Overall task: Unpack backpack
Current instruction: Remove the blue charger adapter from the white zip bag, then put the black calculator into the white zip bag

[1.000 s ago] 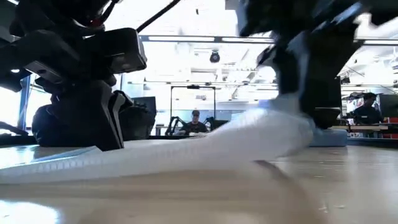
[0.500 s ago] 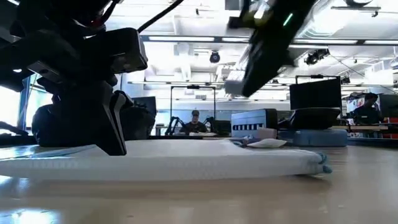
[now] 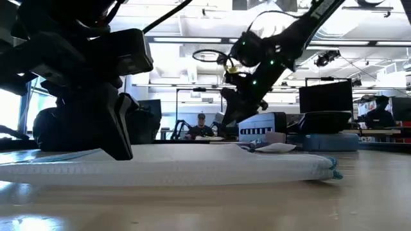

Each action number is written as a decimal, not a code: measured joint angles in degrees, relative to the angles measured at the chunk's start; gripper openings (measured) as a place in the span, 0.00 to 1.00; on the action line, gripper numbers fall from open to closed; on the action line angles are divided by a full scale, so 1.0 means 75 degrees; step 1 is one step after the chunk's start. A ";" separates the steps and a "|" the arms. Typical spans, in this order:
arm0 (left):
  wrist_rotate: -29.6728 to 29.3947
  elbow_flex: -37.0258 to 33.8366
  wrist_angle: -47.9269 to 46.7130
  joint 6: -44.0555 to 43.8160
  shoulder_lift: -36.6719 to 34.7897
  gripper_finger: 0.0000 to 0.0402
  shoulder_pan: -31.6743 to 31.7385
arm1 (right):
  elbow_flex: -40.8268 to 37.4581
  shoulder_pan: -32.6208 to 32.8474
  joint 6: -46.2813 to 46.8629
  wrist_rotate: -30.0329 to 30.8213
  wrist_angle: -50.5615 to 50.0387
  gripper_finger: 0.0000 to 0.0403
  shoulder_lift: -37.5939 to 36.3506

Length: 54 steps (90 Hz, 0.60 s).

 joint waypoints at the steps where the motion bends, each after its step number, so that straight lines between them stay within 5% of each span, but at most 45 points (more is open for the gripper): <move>1: 0.0001 0.0000 0.0002 0.0000 0.0000 0.00 0.0000 | 0.0011 -0.0014 0.0027 0.0001 0.0001 0.48 0.0024; 54: -0.0097 0.0000 0.0010 -0.0052 0.0003 0.00 0.0000 | 0.0047 -0.0002 0.0091 0.0031 -0.0038 0.58 0.0157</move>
